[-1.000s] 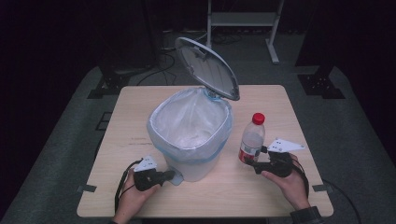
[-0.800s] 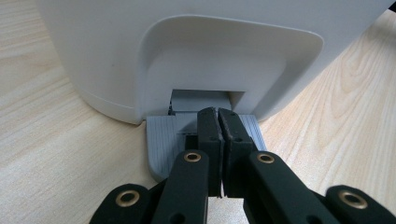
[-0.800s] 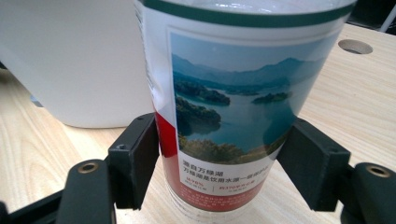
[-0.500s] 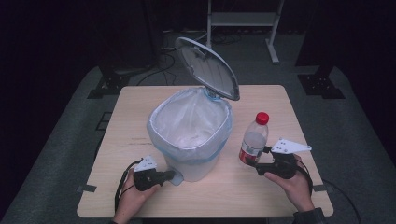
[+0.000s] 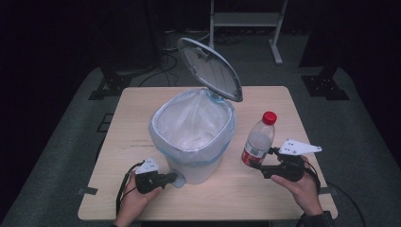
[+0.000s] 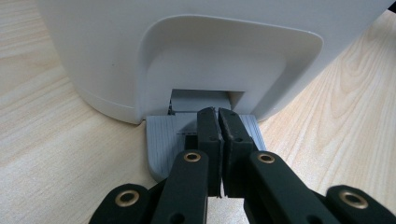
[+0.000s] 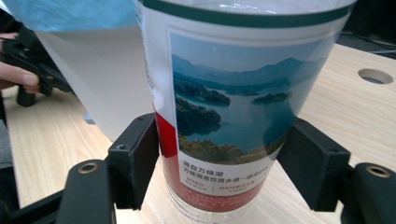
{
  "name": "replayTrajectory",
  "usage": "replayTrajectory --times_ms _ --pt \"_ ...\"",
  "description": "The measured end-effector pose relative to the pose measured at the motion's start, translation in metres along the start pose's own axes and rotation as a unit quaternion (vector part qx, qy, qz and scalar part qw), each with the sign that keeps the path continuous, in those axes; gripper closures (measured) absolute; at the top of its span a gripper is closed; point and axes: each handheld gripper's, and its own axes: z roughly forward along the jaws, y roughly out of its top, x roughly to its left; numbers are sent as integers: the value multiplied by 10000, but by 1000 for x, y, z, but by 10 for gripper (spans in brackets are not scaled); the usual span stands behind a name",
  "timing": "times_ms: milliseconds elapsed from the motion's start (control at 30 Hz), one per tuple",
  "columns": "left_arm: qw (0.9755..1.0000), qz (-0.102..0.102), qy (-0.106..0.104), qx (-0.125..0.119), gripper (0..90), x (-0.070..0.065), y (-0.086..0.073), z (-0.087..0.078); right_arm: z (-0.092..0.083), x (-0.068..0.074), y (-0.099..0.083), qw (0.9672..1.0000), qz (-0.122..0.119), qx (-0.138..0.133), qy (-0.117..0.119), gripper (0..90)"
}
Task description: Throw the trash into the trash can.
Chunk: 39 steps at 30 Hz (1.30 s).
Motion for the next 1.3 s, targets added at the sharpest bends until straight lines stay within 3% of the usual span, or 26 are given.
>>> replayTrajectory --times_ms 733,1033,1300 --pt "10000 -4 11 4 881 0 0 0 -29 9 31 9987 -83 -438 230 302" --pt "10000 -10 8 4 881 0 0 0 -32 10 49 9974 -114 -622 344 303" --pt "10000 -3 13 6 880 0 0 0 -34 13 55 9966 -117 -696 424 303"
